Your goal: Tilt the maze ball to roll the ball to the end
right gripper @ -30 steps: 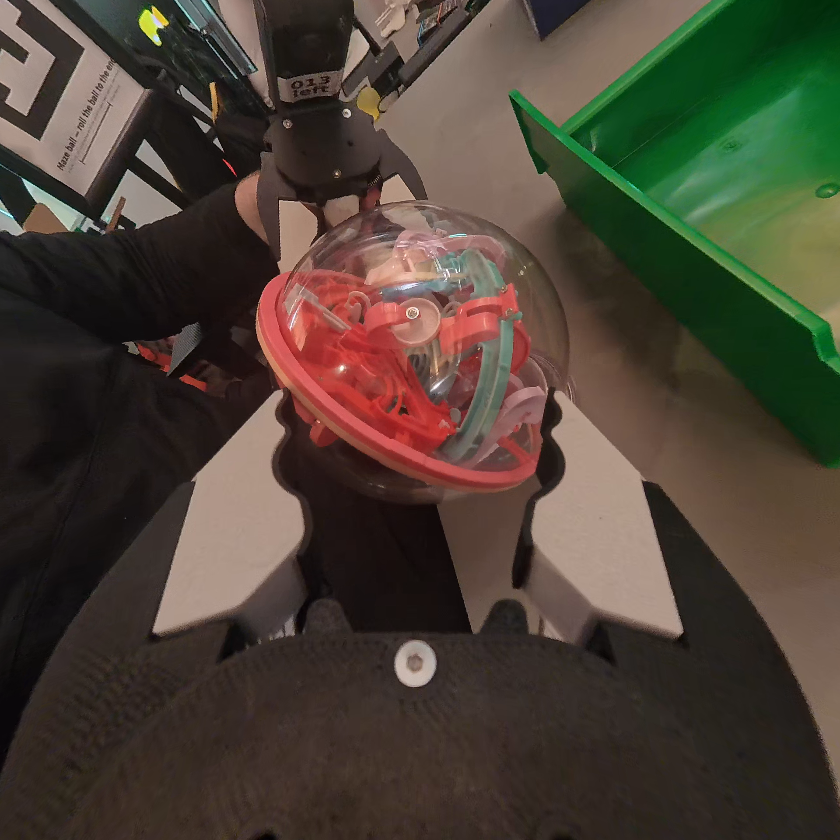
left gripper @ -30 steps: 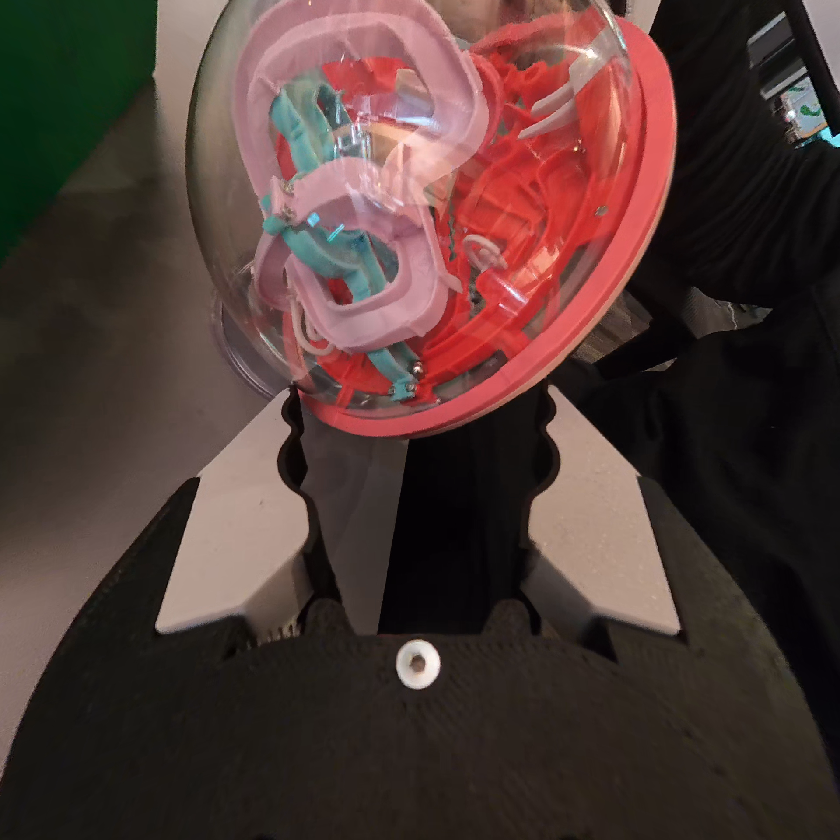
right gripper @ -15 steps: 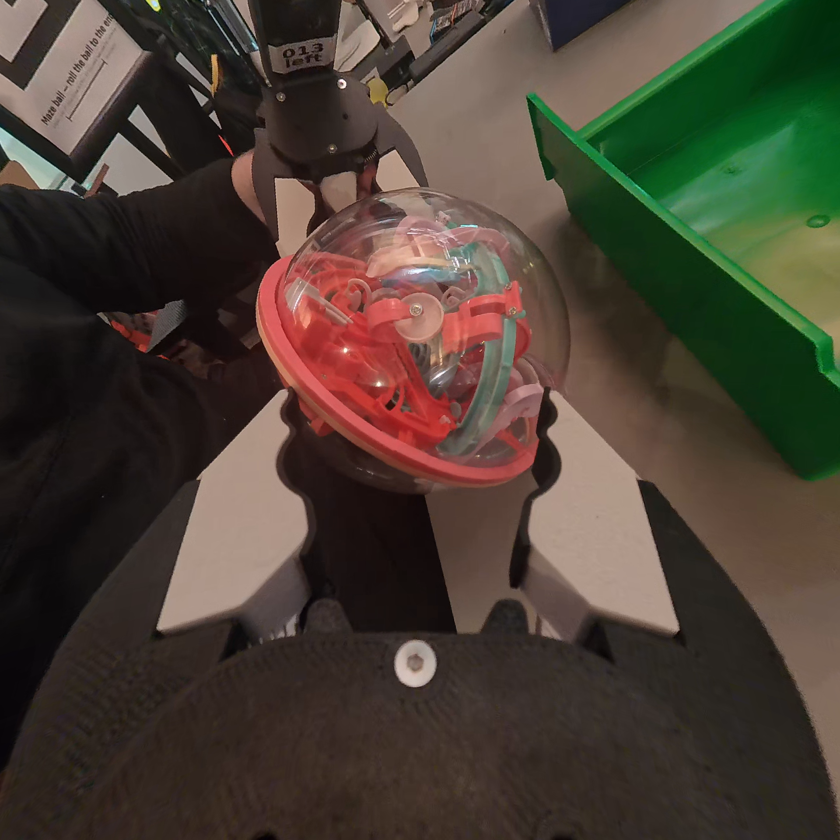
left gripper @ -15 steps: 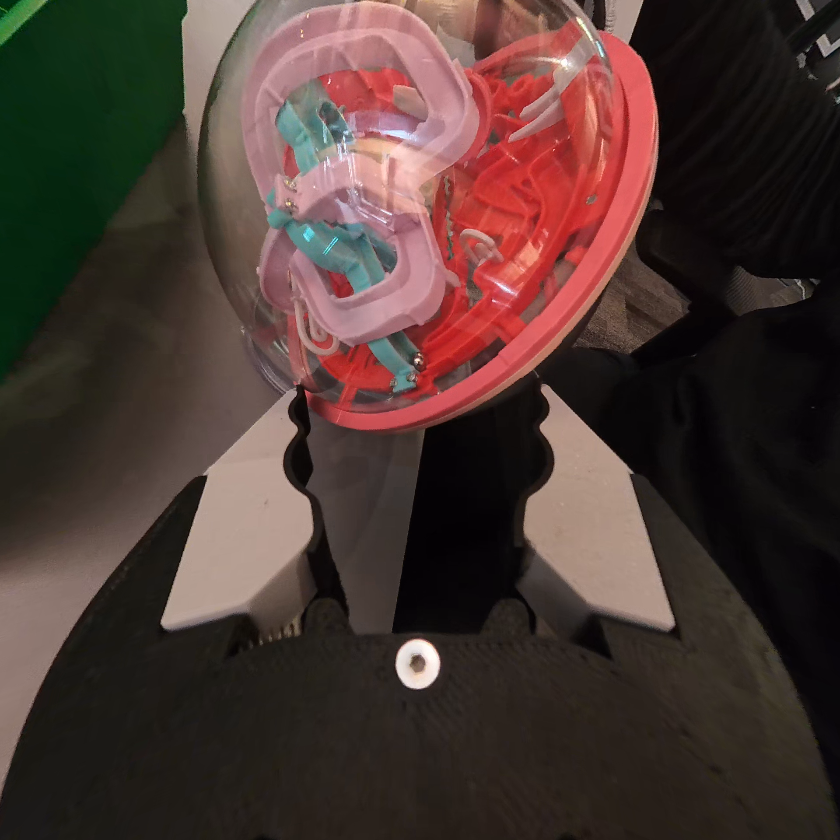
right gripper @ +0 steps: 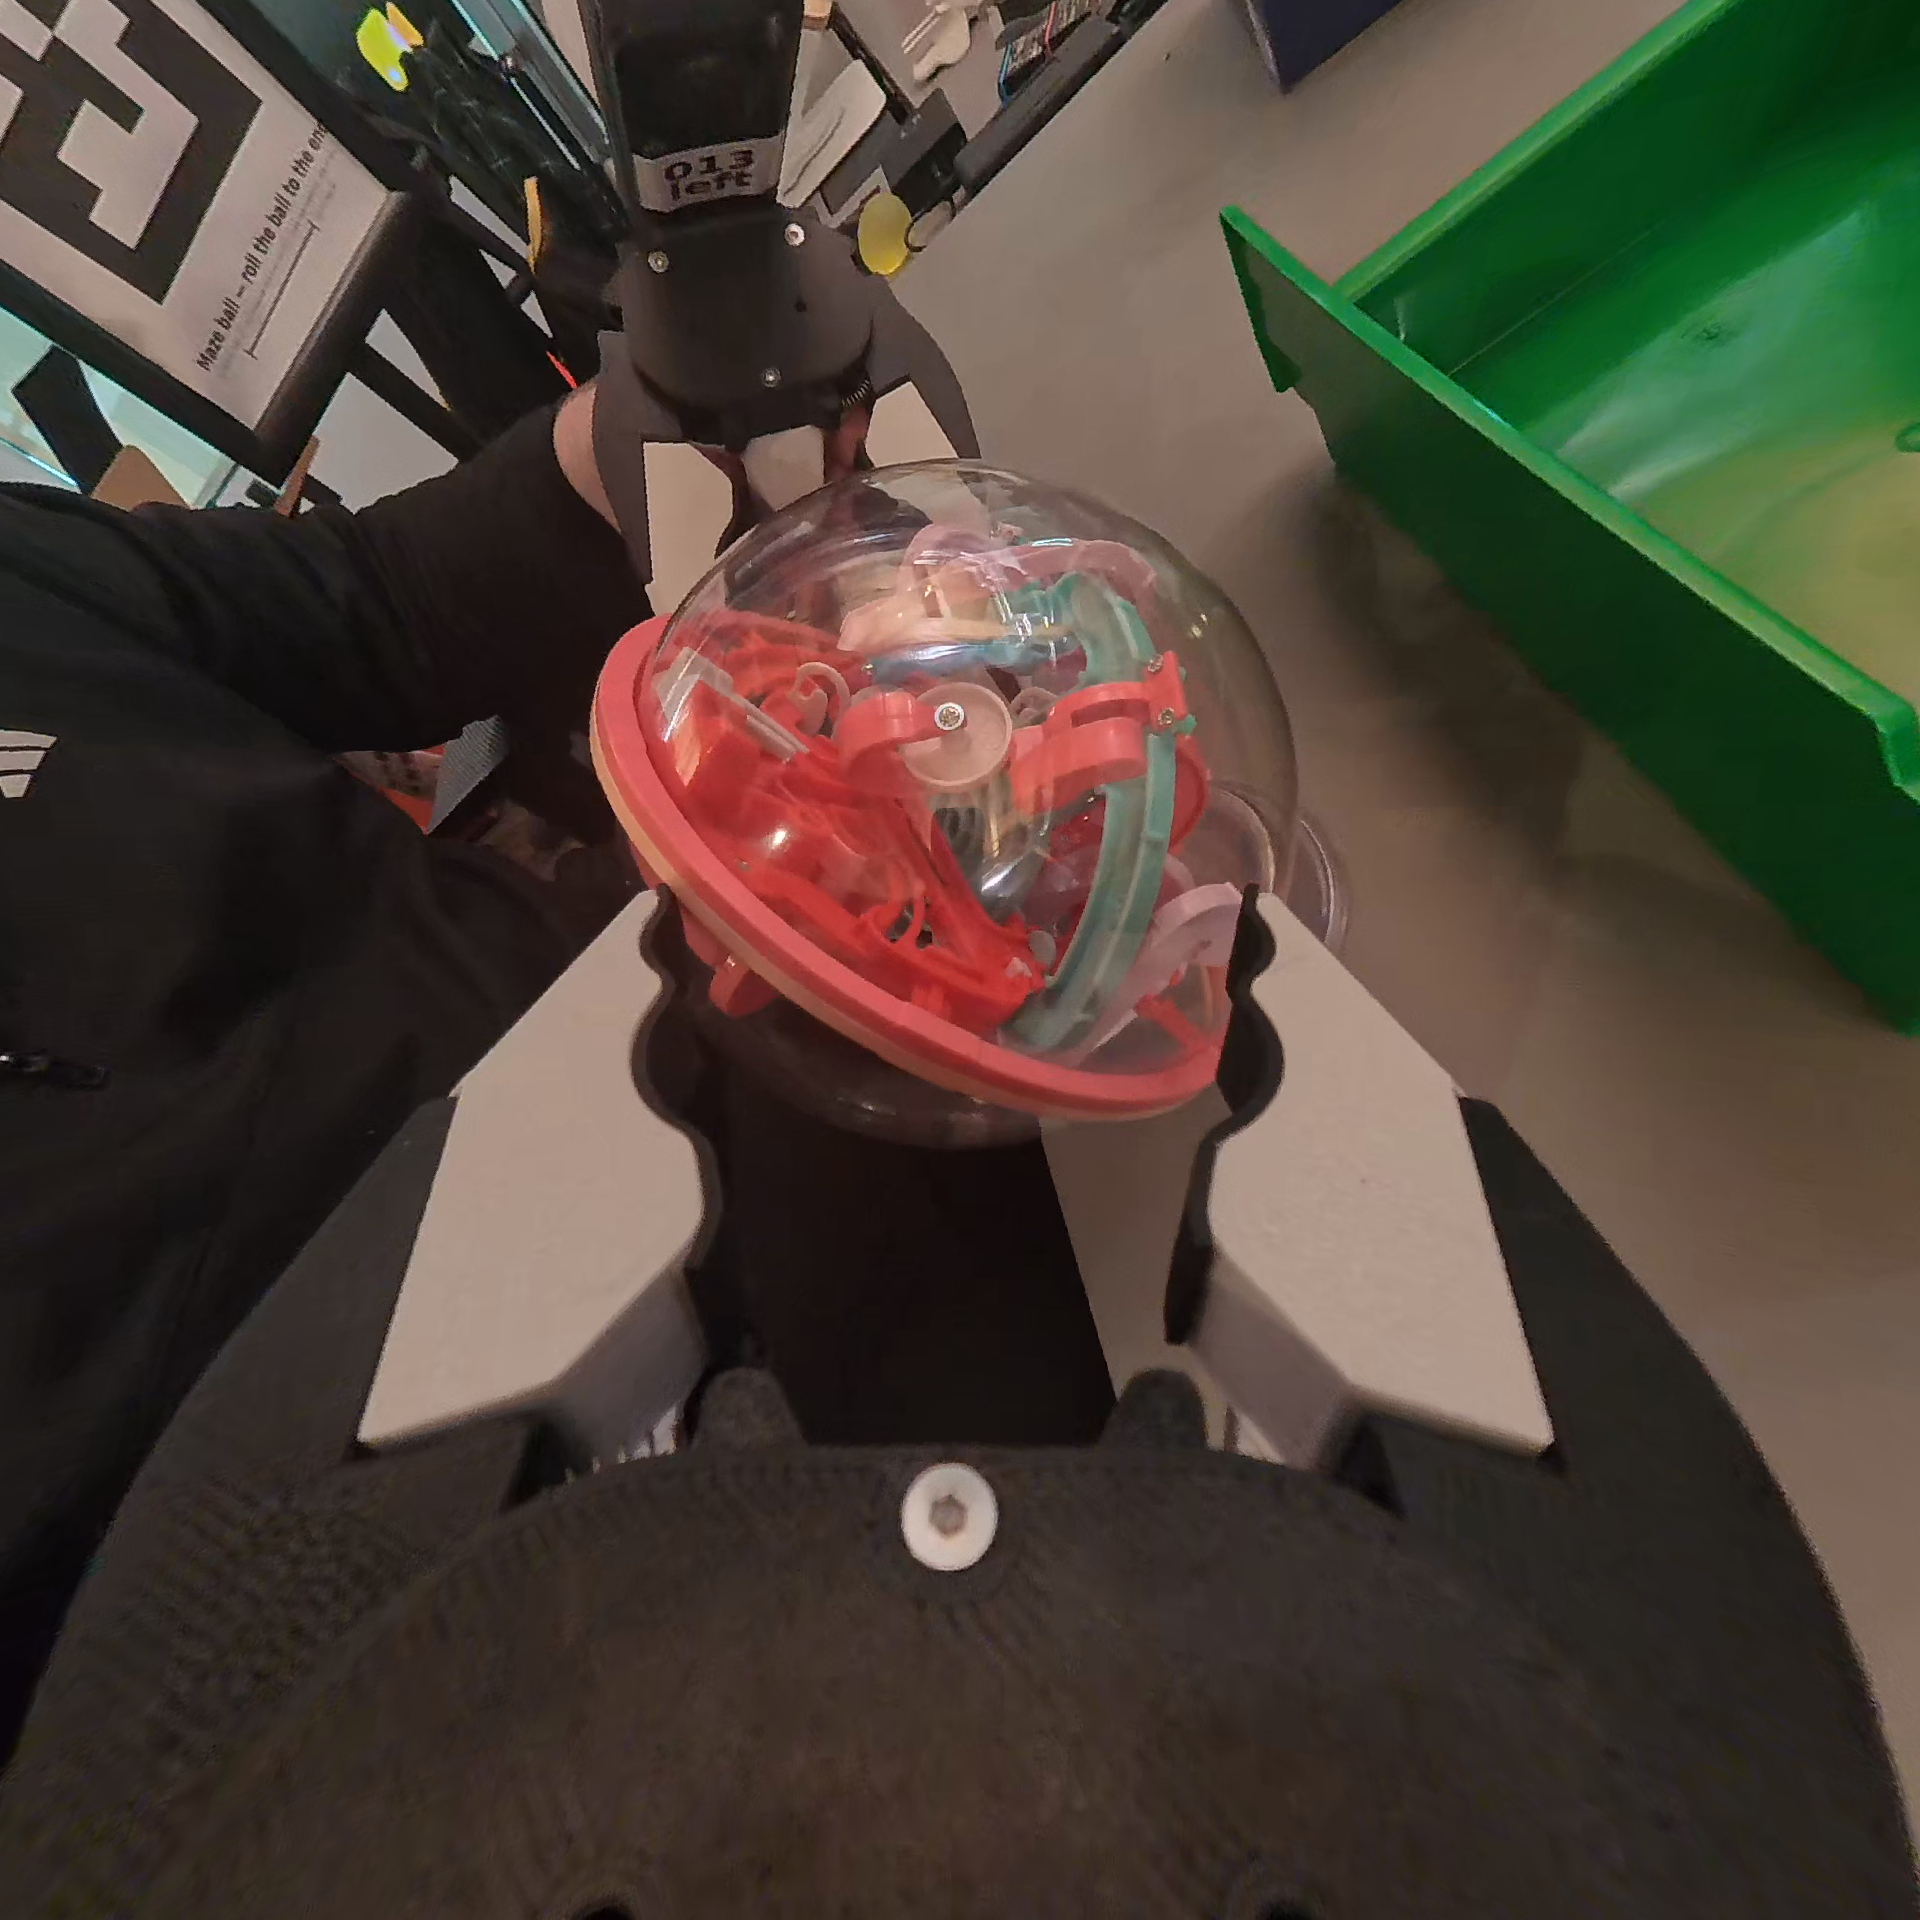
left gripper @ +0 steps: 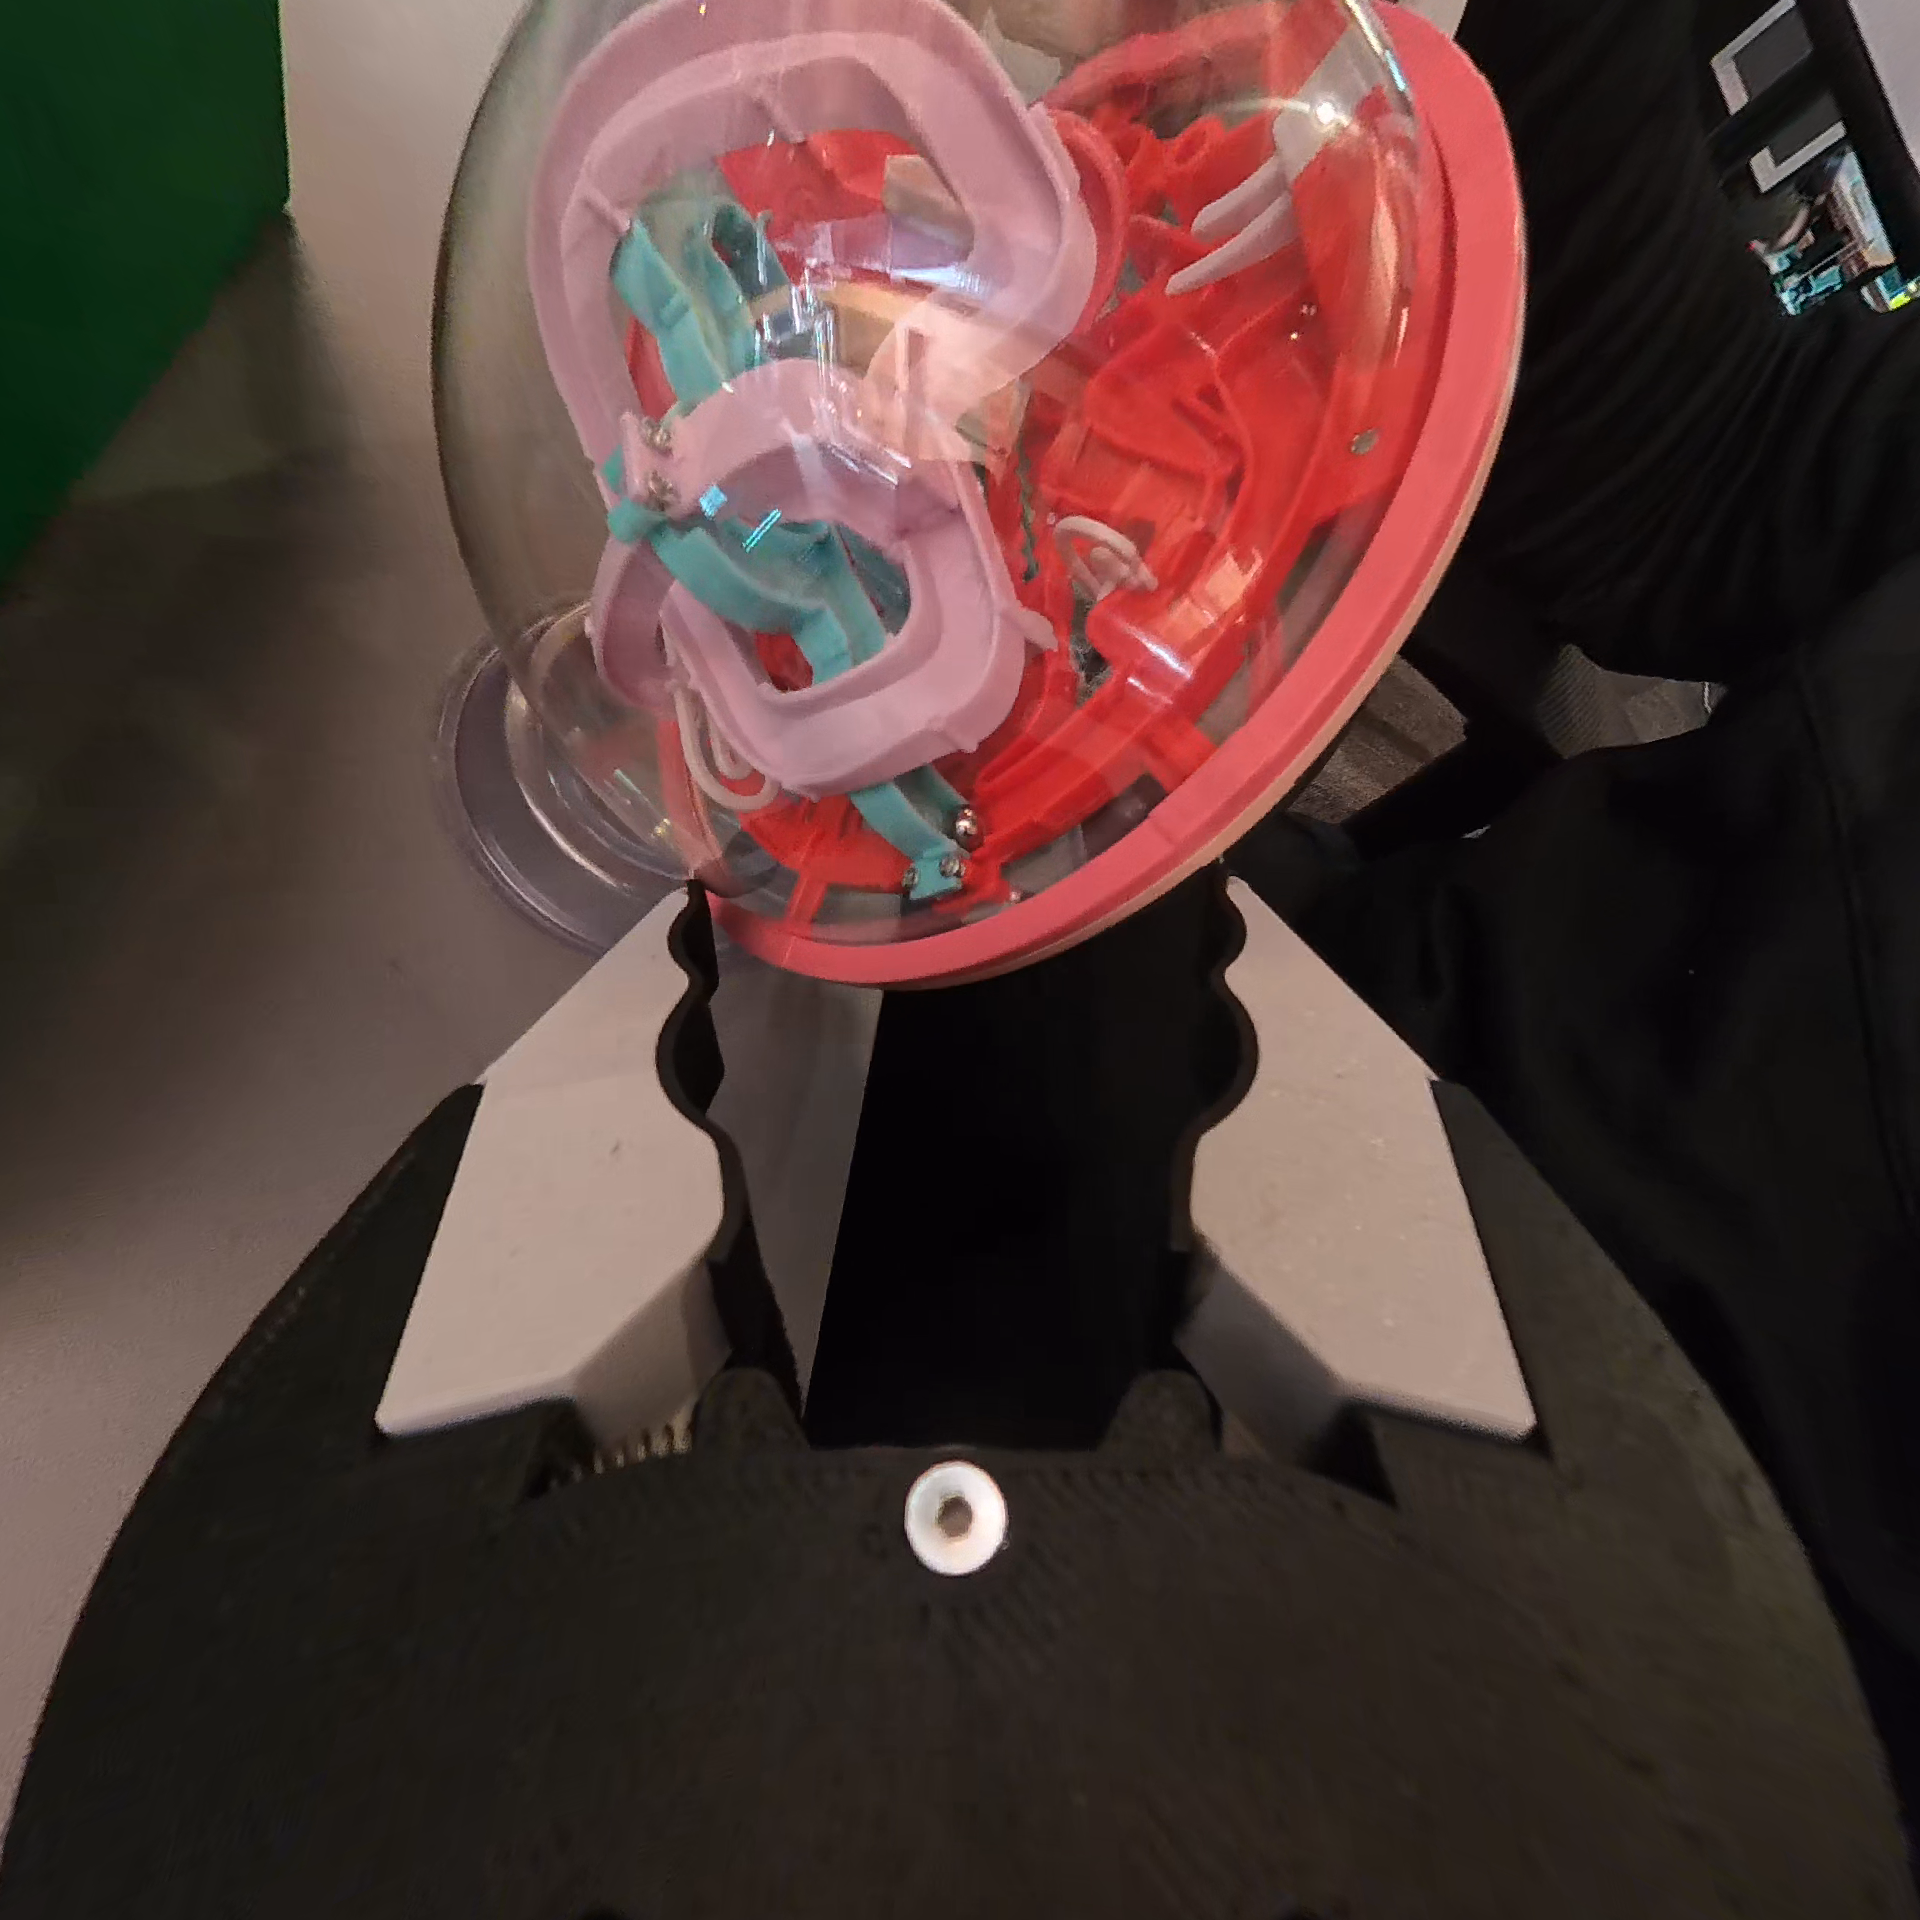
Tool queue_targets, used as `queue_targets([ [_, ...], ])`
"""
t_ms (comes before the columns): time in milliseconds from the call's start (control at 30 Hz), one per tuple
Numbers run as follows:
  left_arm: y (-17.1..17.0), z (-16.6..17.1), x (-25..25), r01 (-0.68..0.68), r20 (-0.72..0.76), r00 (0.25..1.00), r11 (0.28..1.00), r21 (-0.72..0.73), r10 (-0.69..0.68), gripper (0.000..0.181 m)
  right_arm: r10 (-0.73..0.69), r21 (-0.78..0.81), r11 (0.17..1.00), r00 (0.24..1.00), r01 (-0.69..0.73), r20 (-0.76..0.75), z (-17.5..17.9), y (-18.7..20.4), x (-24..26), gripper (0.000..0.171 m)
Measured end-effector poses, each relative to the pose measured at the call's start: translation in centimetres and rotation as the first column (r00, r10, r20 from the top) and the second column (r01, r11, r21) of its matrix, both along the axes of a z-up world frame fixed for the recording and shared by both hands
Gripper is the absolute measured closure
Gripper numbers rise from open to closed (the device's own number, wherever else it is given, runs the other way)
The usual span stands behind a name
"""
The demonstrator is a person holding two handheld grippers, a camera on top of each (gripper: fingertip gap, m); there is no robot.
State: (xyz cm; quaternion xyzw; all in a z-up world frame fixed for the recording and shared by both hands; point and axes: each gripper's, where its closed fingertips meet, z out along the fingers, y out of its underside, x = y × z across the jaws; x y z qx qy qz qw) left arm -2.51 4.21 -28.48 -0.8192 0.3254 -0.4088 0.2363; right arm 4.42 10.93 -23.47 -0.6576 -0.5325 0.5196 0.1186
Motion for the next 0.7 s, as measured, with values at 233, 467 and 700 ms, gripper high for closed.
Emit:
queue_targets([
  [233, 0.7, -0.4, -0.7, -0.020, -0.006, 1.000, 1.000, -0.006, 0.020, 0.090, -0.023, -0.020, 1.000, 0.999, 0.023, -0.034, -0.3, 0.9, -0.9, 0.068],
  [467, 1.3, 0.4, -0.9, -0.035, 0.007, 0.999, 0.999, 0.007, 0.035, 0.090, -0.024, -0.028, 0.999, 0.998, 0.023, -0.050, 0.5, 1.5, -1.1, 0.067],
  [700, 0.4, 0.2, 0.9, -0.015, -0.002, 1.000, 1.000, -0.014, 0.015, 0.091, -0.019, -0.042, 0.999, 0.999, 0.018, -0.025, 0.6, 0.9, 0.4, 0.067],
])
